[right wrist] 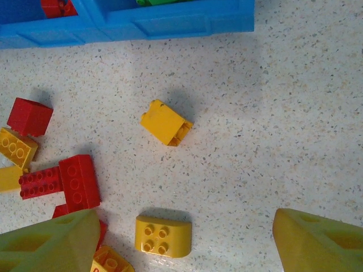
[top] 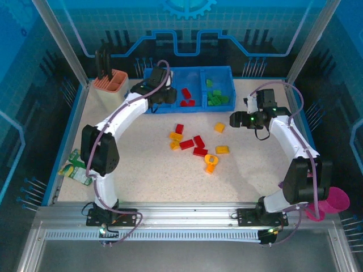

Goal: Sort the legos into containers by color
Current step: Place the lego in the container.

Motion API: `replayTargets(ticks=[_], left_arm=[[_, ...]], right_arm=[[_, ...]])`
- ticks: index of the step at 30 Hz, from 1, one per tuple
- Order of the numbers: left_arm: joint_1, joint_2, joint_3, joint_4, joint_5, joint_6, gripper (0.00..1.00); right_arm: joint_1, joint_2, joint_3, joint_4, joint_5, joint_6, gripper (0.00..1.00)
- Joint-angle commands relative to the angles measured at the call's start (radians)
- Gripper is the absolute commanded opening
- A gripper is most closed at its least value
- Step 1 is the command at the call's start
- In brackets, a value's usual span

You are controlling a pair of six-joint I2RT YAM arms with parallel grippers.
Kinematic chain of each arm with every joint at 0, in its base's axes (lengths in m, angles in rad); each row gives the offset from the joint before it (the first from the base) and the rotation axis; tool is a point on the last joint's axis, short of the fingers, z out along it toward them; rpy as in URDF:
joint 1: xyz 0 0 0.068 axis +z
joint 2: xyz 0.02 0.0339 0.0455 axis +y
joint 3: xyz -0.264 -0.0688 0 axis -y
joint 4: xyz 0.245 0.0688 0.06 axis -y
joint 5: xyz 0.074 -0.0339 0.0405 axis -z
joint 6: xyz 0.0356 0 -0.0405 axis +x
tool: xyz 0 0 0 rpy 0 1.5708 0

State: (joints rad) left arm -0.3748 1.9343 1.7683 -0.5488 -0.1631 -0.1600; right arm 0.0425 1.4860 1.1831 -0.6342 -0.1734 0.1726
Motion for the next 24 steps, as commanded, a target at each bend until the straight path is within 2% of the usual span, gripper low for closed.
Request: replayTargets(ticks=[1, 6, 10, 16, 20, 24], left_arm=[[0.045, 0.073, 0.002, 0.02, -0.064, -0.052, 0.29], [0.094, 0.228, 0.139, 0.021, -0.068, -0.073, 0.29], [0.118, 0.389, 0.328, -0.044, -0.061, -0.119, 0.3], [0.123, 0.536, 0.52, -0.112, -0.065, -0.138, 0.31], [0.128, 0.554, 0.522, -0.125, -0.068, -0.143, 0.37], [0.128, 0.528, 0.463, -0.102, -0.081, -0.141, 0.48]], right_arm=[[-0.014, 0.008, -0.008, 0.007, -0.031, 0.0, 0.81], [-0.012, 0.011, -0.004, 0.0, -0.039, -0.002, 0.82], [-0.012, 0.02, -0.005, 0.002, -0.046, -0.001, 0.83], [0.0, 0.026, -0.004, -0.007, -0.047, -0.007, 0.85], [0.004, 0.032, -0.005, -0.004, -0.048, -0.007, 0.86], [0.003, 0.038, -0.011, 0.007, -0.05, -0.007, 0.88]])
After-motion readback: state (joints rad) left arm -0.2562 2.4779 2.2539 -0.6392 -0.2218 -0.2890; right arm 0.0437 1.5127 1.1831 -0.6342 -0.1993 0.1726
